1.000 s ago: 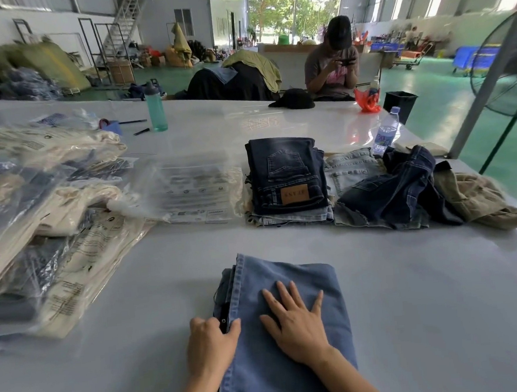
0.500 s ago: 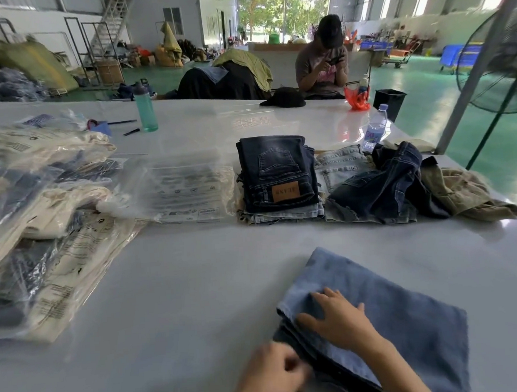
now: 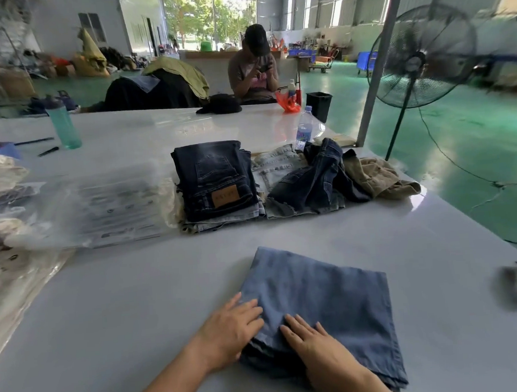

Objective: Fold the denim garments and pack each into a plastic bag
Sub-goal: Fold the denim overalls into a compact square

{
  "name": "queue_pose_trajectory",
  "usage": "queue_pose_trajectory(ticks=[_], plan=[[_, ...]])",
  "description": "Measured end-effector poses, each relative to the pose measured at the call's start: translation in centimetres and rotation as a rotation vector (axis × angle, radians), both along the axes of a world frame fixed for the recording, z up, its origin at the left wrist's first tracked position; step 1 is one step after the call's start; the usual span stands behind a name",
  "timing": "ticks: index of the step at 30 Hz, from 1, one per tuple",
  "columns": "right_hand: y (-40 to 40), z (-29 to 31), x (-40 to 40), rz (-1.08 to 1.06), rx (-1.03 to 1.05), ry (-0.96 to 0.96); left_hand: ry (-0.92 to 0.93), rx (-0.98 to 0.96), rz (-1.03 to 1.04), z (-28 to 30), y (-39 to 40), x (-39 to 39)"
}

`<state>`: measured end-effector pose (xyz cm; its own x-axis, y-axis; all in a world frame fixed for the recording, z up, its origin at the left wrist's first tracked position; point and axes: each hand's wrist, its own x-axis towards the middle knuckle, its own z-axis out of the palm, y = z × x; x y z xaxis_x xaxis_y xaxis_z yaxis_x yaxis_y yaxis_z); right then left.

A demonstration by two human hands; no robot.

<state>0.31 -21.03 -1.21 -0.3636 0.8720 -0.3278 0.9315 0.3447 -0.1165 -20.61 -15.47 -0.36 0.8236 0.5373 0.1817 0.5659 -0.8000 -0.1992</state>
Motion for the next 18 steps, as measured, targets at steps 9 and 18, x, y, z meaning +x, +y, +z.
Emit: queue_pose_trajectory(ticks=[9,18], plan=[[-1.2,4.7,4.4,-0.32,0.629,0.102,-0.39,0.103,-0.023,3.9,1.0,0.0],[-6.7,-0.8,6.2,-0.151,0.663,0.013,-0.232,0.005,-0.02,-2.4,-3.6,-1.9]])
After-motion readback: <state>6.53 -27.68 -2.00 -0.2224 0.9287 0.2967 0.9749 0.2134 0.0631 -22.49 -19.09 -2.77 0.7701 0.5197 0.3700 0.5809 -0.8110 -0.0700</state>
